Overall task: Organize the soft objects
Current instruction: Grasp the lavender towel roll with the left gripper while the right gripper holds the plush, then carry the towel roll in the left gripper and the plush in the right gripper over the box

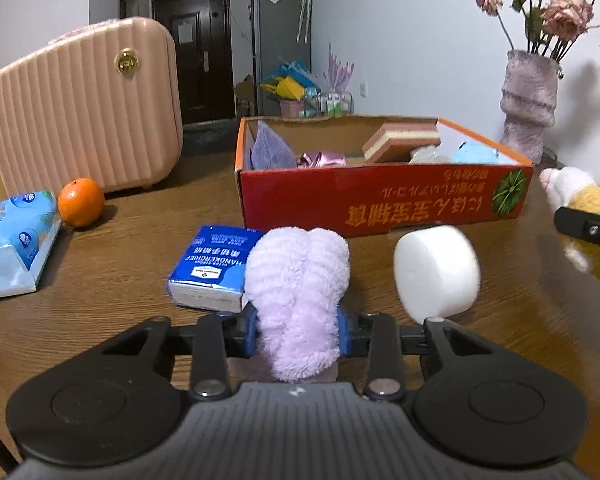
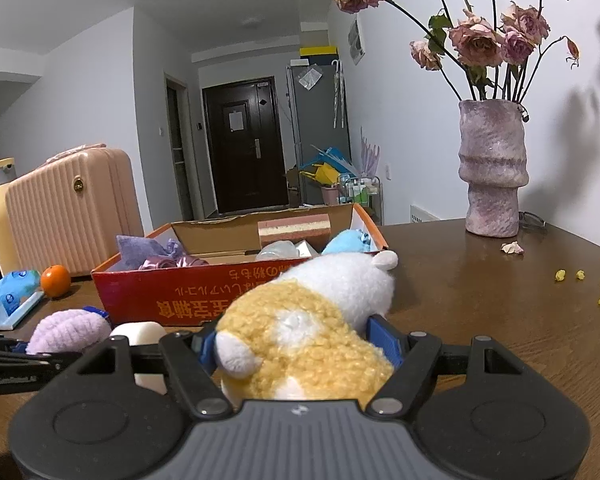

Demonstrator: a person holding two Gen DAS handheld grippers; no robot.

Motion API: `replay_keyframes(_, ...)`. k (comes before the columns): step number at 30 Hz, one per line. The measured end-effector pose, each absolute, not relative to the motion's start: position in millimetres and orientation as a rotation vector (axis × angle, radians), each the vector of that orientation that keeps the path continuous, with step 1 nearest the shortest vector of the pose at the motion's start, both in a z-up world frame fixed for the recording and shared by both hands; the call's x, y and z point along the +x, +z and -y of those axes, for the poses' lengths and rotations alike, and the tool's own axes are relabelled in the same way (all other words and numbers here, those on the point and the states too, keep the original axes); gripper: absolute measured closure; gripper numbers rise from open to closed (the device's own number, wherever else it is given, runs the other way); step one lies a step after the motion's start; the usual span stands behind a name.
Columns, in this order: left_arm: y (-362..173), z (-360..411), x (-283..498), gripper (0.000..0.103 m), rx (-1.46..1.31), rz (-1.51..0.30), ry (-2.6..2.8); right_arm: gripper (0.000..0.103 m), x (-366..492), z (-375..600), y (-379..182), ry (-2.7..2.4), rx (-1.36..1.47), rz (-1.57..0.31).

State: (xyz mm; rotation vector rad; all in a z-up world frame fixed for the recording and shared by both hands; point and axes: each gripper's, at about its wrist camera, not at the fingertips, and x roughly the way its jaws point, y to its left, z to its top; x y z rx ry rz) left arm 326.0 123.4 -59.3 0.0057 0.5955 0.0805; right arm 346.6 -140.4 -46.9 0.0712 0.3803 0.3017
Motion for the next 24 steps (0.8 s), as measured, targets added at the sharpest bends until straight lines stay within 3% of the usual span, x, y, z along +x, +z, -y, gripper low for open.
replay_keyframes(24,-15.4,-96.4,284.4,0.069,-0.086,-0.375,0.173,0.031,322.8,127.6,-35.5,0.288,-0.016,-0.242)
